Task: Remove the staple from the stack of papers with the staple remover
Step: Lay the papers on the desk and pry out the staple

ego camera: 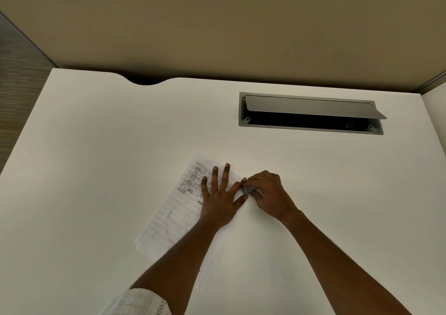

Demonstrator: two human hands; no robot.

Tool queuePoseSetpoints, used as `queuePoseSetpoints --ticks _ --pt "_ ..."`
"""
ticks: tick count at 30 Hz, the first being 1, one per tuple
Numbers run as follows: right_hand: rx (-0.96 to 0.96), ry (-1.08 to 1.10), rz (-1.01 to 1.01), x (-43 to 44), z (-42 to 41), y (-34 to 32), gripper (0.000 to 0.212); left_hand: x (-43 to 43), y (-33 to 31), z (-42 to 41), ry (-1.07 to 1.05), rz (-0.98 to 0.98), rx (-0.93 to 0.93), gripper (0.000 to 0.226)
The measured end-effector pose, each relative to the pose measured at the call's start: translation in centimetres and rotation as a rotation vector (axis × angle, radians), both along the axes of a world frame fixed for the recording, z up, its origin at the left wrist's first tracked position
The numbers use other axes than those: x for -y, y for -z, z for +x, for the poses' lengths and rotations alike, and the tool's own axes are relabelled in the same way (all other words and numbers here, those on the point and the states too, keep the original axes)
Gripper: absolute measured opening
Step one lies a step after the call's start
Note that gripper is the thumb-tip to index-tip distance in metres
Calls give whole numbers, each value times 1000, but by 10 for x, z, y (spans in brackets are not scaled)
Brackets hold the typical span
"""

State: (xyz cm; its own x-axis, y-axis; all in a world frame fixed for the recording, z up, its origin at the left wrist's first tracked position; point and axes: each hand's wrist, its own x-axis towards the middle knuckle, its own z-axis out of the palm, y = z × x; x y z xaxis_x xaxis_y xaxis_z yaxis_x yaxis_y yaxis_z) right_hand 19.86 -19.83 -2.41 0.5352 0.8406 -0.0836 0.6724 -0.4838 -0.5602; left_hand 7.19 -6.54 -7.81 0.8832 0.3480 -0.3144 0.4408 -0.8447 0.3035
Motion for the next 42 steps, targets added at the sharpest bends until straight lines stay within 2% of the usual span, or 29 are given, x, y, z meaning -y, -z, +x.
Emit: queuePoseSetpoints --ticks 5,9,17,25,30,36,42 --pt "54 152 -117 3 4 0 24 -1 4 -1 2 12 13 61" --pt "86 120 -217 3 1 0 27 0 4 -1 4 18 11 64" --pt "41 126 -253 -5 0 -3 27 0 1 -1 3 15 8 66" --pt "-61 138 -220 -11 5 -6 26 0 1 -1 0 4 1 61" --pt "-90 121 -117 -7 6 -5 21 -1 1 0 -1 7 -11 61" --pt "26 72 -20 5 0 2 23 -2 0 1 4 6 -17 62" --pt "276 -75 4 10 -4 3 22 -1 -1 1 1 -5 -26 62"
